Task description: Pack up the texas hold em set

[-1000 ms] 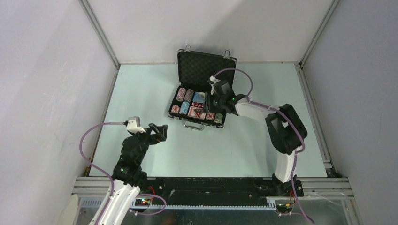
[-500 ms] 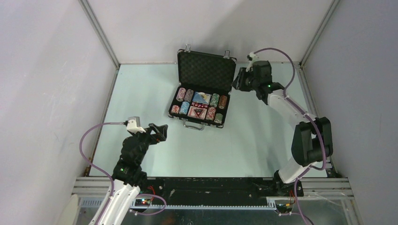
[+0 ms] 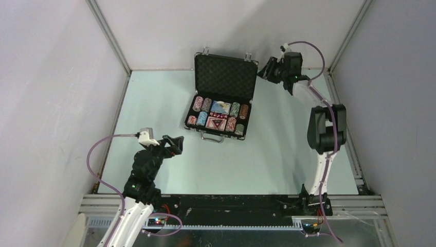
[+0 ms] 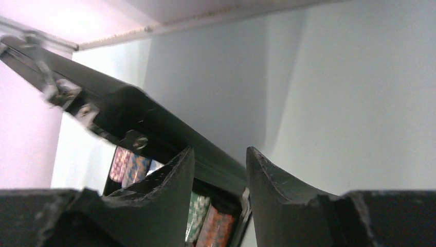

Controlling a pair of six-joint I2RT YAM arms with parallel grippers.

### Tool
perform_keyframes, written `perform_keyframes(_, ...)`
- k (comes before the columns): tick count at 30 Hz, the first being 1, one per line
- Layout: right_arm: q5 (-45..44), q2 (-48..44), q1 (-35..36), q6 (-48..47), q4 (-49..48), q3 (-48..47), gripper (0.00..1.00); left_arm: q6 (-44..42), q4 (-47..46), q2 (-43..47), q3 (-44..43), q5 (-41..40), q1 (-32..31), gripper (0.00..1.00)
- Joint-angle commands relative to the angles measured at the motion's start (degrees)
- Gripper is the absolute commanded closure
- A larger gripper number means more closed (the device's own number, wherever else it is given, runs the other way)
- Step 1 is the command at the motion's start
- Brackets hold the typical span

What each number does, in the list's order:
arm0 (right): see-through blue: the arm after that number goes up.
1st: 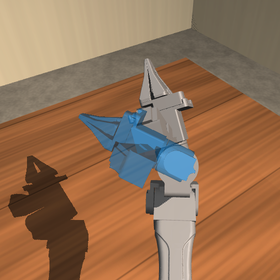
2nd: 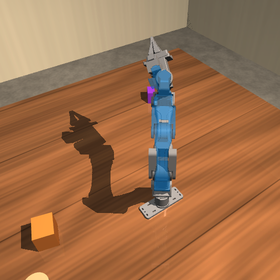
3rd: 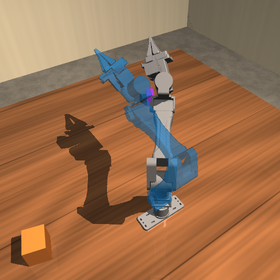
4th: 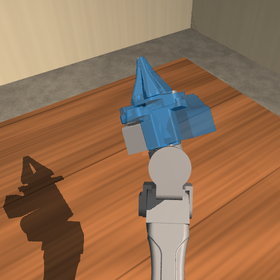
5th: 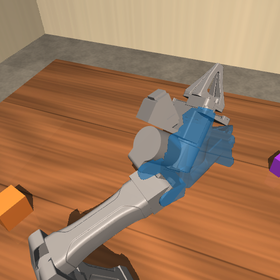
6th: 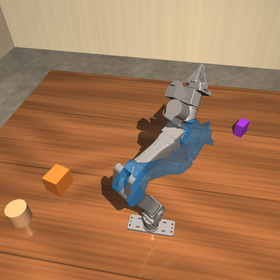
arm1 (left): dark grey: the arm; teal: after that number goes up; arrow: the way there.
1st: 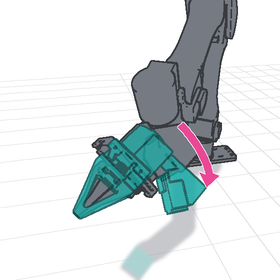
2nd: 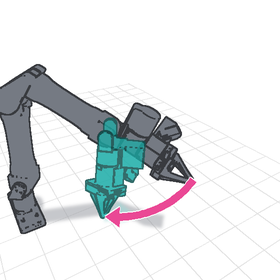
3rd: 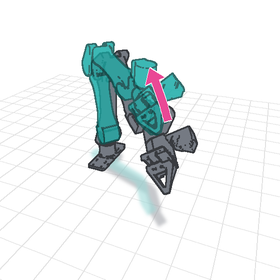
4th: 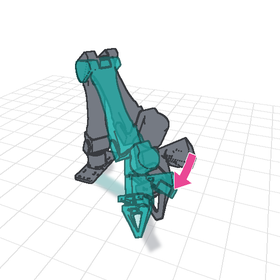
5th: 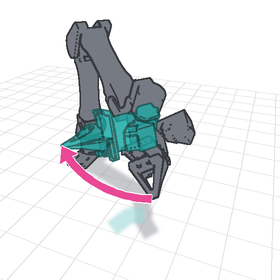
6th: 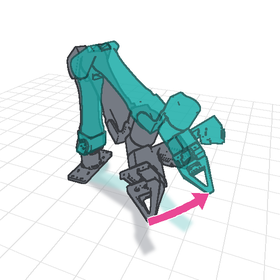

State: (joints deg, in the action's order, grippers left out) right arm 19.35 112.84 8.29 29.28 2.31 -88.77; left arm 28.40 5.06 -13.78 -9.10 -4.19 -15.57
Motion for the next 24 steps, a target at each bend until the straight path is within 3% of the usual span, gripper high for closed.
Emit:
perform_keyframes(1, 9.5, 8.2, 0.1, 2.1, 1.1, -15.1, 0.52, -0.9, -2.3, 0.0, 0.6, 0.4, 0.3, 0.0)
perform_keyframes(4, 12.9, 14.3, 1.8, 0.0, 6.5, -24.9, 0.41, -0.8, -2.3, 0.0, 0.6, 0.3, 0.4, 0.0)
perform_keyframes(7, 13.8, 15.2, 4.8, -5.8, 10.0, -27.1, 0.38, -0.7, -2.5, 0.0, 0.7, 0.4, 0.4, 0.0)
perform_keyframes(13, 19.5, 4.0, 8.3, -9.1, 0.6, -8.2, 0.39, -0.8, -2.7, 0.1, 0.9, 0.8, 0.4, 0.0)
perform_keyframes(17, 18.8, -5.8, 10.0, -10.5, -5.2, 5.5, 0.43, -0.9, -3.3, 0.1, 1.0, 1.1, 0.4, 0.0)
perform_keyframes(24, 12.9, -15.8, 11.2, -12.1, -1.8, 16.5, 0.44, -0.9, -4.1, -1.0, 1.0, 1.9, 0.3, 0.0)
